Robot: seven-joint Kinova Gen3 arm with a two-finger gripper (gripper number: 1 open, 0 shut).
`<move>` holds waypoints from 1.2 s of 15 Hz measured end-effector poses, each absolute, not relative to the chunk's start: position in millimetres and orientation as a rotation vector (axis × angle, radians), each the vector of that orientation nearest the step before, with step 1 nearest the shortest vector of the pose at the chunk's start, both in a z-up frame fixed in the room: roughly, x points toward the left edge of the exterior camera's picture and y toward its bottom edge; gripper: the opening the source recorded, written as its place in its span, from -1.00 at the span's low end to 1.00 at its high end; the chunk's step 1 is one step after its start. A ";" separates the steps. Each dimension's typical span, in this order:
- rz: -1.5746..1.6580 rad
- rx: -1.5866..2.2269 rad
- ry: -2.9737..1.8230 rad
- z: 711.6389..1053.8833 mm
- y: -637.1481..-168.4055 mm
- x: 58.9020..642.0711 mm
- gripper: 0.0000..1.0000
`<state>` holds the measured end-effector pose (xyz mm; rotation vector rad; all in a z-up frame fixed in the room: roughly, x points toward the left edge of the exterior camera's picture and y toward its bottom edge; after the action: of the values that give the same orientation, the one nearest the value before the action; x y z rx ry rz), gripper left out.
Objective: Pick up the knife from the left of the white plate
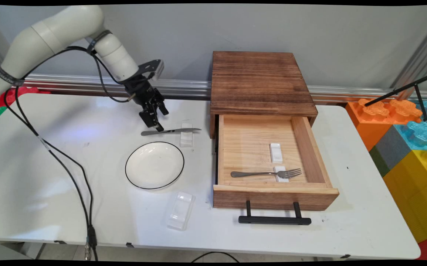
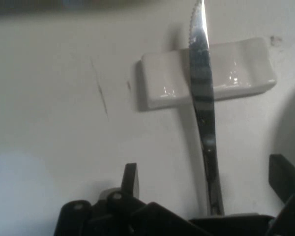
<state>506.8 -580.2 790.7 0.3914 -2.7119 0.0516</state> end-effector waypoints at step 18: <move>0.085 0.305 -2.706 758.8 -583.3 488.6 -1.00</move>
<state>488.6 -583.3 758.8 0.3054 -2.7064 0.0851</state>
